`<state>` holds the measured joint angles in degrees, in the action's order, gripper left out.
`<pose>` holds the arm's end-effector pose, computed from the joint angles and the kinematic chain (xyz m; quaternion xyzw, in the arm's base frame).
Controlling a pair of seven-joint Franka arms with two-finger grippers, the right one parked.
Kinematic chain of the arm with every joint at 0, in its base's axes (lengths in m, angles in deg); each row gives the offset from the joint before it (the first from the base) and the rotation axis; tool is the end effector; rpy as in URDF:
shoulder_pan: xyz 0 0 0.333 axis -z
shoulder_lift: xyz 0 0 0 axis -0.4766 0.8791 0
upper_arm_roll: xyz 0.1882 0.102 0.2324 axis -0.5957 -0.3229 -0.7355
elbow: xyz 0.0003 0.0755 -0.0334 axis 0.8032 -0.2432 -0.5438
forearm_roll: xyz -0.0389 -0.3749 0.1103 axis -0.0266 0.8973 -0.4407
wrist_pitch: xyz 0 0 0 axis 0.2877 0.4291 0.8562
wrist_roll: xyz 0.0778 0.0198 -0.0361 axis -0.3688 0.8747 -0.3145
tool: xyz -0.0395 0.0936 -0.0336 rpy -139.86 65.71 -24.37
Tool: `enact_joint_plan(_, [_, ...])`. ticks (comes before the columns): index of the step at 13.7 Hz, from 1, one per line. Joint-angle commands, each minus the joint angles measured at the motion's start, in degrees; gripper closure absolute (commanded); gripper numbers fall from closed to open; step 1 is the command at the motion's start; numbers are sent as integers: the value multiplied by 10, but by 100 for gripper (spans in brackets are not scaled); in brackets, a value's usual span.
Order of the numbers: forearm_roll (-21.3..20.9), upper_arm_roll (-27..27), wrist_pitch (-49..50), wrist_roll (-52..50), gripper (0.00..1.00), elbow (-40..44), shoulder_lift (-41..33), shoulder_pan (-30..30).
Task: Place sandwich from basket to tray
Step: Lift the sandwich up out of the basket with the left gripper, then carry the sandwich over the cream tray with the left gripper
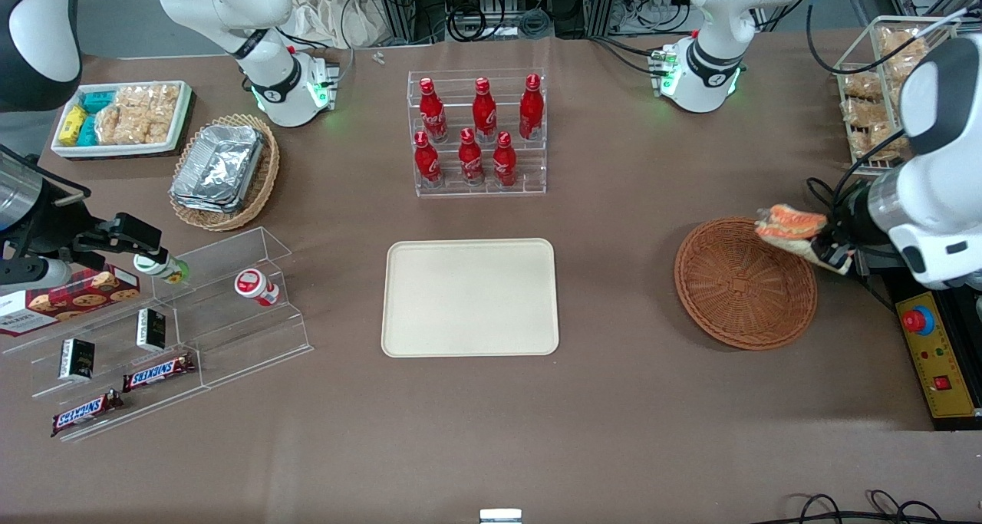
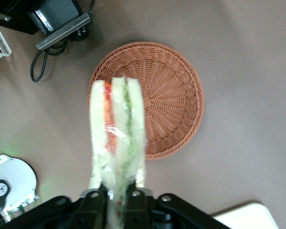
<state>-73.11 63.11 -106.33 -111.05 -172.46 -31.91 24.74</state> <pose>0.5945 -0.0483 0.5492 -0.8757 -0.4736 0.0711 0.0605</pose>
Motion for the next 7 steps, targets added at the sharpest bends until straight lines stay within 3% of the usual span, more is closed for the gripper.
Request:
enact_joint_plan(1, [12,20,31,57,100,30,0,6])
enact_joint_plan(5, [11,94,37,195,100,30,1,6])
enact_joint_plan(7, [6,136,32,209,100,30,10,6])
